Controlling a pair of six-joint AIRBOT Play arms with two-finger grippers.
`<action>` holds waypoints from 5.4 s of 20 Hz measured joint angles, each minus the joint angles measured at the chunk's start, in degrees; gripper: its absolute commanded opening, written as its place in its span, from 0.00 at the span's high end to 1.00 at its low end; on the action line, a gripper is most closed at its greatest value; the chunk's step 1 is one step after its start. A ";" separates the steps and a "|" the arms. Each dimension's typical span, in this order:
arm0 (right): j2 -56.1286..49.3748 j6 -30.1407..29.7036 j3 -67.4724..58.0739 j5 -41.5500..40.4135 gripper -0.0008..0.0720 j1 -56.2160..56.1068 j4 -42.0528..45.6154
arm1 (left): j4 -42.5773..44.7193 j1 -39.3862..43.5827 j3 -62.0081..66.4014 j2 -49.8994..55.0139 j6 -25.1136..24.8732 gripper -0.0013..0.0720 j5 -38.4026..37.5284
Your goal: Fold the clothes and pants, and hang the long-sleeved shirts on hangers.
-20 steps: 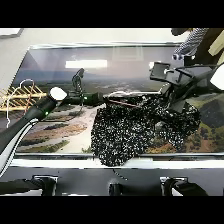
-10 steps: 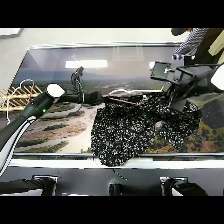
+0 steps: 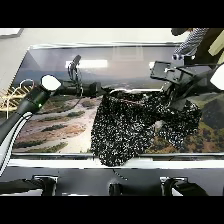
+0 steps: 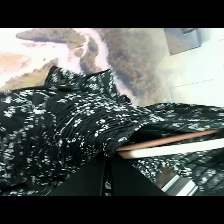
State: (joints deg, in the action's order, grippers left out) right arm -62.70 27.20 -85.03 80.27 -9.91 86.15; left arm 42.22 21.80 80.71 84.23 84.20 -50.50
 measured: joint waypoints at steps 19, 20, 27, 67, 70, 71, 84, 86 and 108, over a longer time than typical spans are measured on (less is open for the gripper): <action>-5.40 0.90 0.00 -7.89 0.95 0.00 -3.61 | 7.87 8.15 13.97 0.31 8.20 0.95 -3.58; -5.40 1.01 -0.07 -8.37 0.95 0.00 -3.91 | 8.74 9.01 13.99 0.50 8.24 0.95 -3.78; -2.93 1.05 -0.42 -9.44 0.95 0.00 -4.35 | 13.29 11.56 10.82 2.01 7.61 0.95 -5.77; -4.59 -10.38 -0.37 -5.25 0.94 0.00 -16.13 | 12.72 2.89 9.75 2.27 -59.23 0.90 -12.96; -4.66 -10.45 -0.37 -5.29 0.94 0.00 -16.17 | 12.39 2.99 9.75 2.54 -59.78 0.95 -13.40; -4.66 -10.45 -0.37 -5.29 0.94 0.00 -16.31 | 12.41 2.99 9.75 2.56 -59.80 0.95 -13.40; -3.50 -0.20 -0.37 -5.07 0.53 -0.02 -9.75 | 12.13 3.04 9.75 2.16 -61.35 0.96 -12.48; -2.54 1.81 -0.37 -4.50 0.53 0.02 -6.34 | 12.20 3.04 9.75 1.97 -61.59 0.96 -11.87; -19.74 -18.43 8.55 -6.75 0.16 28.44 -36.37 | 12.20 3.02 9.77 0.33 -61.99 0.96 -10.97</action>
State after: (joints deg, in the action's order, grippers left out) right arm -82.43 8.78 -76.49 73.52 18.52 49.78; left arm 54.41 24.82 90.48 84.55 22.22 -61.47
